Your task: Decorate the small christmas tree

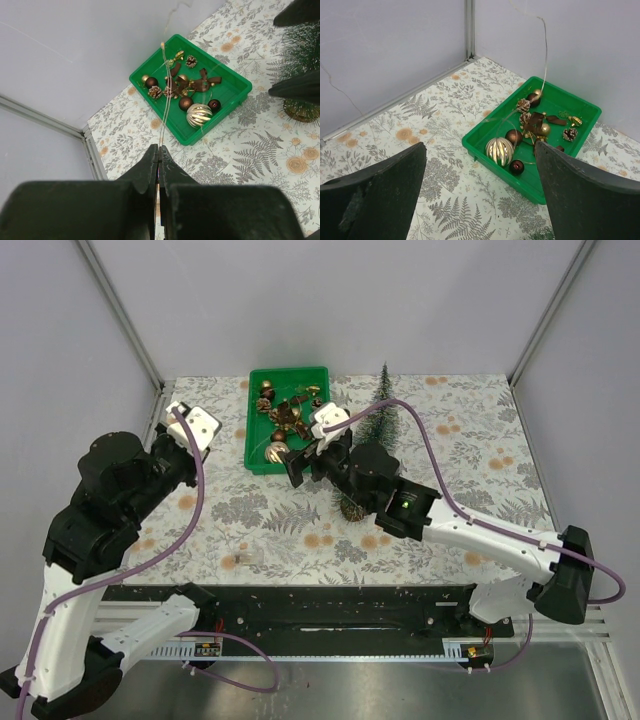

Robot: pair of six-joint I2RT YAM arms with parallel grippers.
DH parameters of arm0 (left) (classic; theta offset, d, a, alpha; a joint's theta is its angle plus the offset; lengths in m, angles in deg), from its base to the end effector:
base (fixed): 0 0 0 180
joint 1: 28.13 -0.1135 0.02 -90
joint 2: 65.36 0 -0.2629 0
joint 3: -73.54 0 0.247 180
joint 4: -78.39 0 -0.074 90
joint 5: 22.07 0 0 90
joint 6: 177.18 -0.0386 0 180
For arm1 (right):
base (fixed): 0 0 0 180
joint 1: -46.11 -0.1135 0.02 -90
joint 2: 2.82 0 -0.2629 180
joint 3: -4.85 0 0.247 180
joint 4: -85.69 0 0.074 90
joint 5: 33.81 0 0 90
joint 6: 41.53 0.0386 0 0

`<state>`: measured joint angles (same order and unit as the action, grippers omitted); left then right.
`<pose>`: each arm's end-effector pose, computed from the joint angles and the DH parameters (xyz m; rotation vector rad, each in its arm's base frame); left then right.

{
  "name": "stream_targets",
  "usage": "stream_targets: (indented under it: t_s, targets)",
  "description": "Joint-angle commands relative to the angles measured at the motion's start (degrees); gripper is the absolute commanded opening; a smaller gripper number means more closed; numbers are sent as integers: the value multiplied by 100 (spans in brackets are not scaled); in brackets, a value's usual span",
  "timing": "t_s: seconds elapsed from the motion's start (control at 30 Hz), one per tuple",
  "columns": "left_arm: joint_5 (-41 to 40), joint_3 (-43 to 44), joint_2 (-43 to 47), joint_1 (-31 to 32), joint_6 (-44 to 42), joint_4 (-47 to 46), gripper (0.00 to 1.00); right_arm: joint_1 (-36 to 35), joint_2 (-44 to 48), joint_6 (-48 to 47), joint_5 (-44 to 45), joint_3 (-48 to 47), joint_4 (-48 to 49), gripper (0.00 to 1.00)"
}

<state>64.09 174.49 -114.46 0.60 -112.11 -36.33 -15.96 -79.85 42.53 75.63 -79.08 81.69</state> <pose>0.0976 -0.0506 0.4803 0.7716 1.6314 0.0132 0.1596 0.2736 0.4050 -0.6237 1.4147 0.5230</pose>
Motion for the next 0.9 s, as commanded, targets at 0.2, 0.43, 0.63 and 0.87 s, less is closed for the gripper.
stream_targets:
  t_s: [0.2, 0.43, 0.63, 0.87]
  targets:
    - [67, 557, 59, -17, 172, 28, 0, 247, -426, 198, -2, -123, 856, 79]
    - [225, 478, 59, -17, 225, 55, 0, 265, -594, 198, -248, -440, 962, 59]
    - [225, 425, 50, -17, 208, 55, 0, 265, -190, 207, -362, -265, 1006, 42]
    - [287, 460, 32, -17, 260, 46, 0, 265, 74, 128, -2, 17, 1182, 70]
